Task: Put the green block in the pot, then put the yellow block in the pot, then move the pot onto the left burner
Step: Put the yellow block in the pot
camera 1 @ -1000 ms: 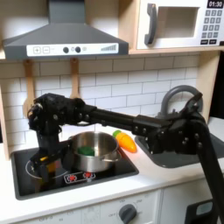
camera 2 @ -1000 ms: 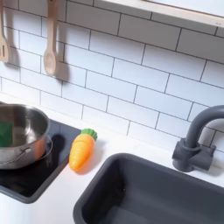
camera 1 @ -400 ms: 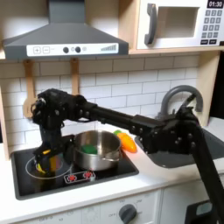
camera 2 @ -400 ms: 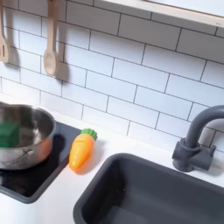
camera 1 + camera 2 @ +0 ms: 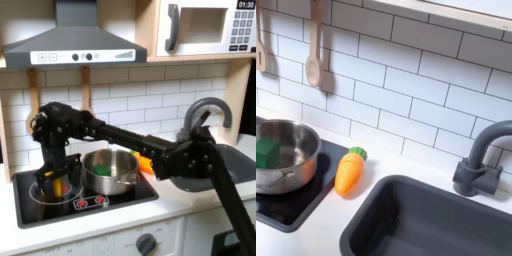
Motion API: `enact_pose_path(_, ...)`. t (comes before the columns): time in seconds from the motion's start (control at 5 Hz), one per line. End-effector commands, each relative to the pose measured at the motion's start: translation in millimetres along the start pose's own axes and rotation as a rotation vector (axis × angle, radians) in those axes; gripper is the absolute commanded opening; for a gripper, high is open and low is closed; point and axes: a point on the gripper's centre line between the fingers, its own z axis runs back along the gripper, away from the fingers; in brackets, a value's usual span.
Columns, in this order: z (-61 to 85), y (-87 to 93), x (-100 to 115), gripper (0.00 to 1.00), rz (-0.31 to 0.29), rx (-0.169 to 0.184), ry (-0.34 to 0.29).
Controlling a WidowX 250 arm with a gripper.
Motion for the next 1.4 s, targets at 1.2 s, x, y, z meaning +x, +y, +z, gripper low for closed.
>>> enact_pose_path(1.2, -7.3, 6.1, 15.7, 1.00, 0.036, 0.003, 0.006)
